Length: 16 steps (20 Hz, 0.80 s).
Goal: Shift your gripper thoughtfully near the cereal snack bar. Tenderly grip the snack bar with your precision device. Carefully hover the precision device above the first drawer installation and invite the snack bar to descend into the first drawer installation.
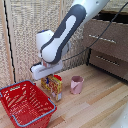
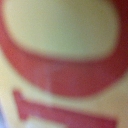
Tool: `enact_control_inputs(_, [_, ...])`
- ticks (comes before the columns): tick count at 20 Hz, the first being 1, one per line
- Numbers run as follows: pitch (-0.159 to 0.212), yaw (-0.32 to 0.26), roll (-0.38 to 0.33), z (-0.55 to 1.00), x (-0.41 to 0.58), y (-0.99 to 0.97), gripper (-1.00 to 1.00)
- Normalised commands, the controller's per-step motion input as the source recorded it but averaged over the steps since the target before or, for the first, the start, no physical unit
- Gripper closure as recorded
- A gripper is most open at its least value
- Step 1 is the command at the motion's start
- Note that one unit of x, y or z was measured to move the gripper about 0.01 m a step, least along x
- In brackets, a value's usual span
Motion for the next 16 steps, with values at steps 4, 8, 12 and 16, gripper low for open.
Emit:
enact_control_inputs(4, [0.124,0.0,0.0,0.94,0.216,-0.01,1.0])
enact_control_inputs(8, [0.152,0.0,0.0,0.88,0.22,-0.04,1.0])
enact_control_inputs(12, [0.168,-0.013,-0.002,0.82,0.231,-0.11,1.0])
enact_control_inputs(16, [0.155,-0.027,-0.009,0.85,0.269,-0.16,1.0])
